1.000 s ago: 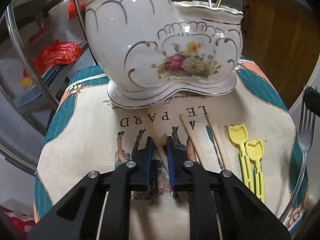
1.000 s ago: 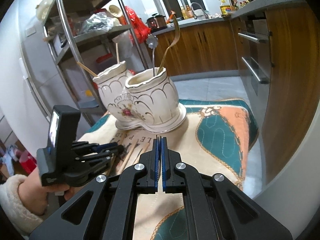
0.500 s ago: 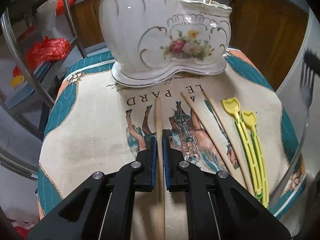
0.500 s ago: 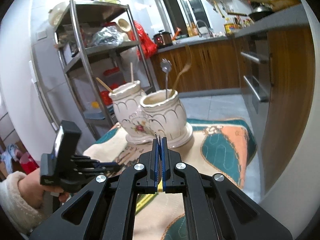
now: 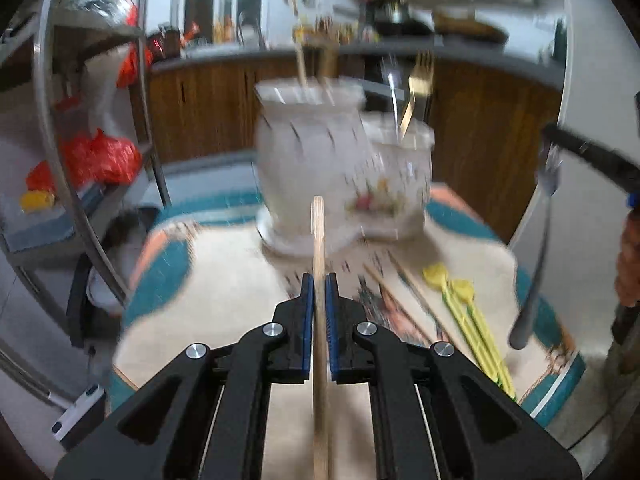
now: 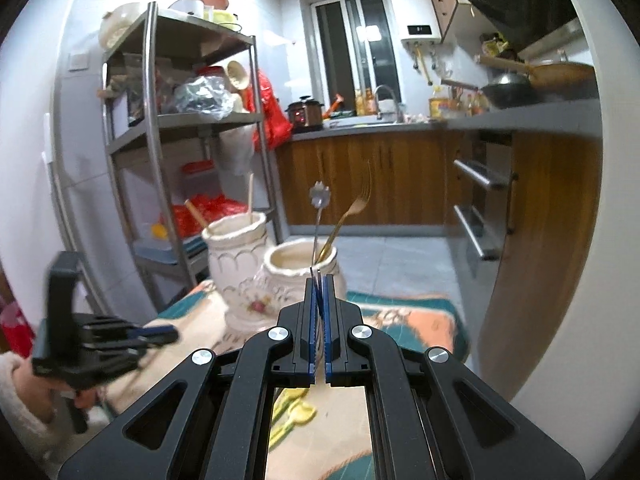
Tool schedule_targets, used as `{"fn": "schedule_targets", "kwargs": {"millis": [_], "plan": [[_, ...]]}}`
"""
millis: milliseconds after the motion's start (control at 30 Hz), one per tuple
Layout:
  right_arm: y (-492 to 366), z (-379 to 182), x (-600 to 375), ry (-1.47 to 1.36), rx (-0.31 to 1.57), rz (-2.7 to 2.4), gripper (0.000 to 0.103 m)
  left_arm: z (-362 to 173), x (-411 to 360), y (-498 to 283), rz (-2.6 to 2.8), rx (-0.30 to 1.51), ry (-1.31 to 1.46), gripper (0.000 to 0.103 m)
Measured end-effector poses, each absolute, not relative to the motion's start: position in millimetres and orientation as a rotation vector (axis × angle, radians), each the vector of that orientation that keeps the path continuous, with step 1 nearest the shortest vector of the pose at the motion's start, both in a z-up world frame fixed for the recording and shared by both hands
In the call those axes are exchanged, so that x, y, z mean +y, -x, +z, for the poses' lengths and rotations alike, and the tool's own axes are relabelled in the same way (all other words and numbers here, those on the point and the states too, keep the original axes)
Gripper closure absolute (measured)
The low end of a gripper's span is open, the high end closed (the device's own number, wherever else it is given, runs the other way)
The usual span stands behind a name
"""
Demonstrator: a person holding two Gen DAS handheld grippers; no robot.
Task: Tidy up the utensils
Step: 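Lift the chopstick with the left tool while the right tool lifts the silver fork, then lower the chopstick into the large cup while the right tool carries the fork over the small cup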
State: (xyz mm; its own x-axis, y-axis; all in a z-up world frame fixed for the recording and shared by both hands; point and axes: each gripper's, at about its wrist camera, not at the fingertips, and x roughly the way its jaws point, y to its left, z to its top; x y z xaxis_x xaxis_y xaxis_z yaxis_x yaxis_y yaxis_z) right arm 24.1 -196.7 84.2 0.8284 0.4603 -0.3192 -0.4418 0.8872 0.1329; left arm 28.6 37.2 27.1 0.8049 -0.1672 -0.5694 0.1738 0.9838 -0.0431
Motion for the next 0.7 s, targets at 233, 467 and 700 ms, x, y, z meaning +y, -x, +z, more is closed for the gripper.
{"fn": "schedule_targets", "kwargs": {"millis": [233,467,700], "plan": [[-45,117,-180,-0.037,0.293,0.432,0.099,80,70,-37,-0.172,0.387,0.05,0.097],[-70,156,-169,-0.04,0.202,0.359,0.099,134,83,-75,-0.198,0.222,0.107,0.097],[-100,175,-173,-0.087,0.151,0.297,0.099,160,72,-134,-0.218,0.118,0.188,0.097]]}}
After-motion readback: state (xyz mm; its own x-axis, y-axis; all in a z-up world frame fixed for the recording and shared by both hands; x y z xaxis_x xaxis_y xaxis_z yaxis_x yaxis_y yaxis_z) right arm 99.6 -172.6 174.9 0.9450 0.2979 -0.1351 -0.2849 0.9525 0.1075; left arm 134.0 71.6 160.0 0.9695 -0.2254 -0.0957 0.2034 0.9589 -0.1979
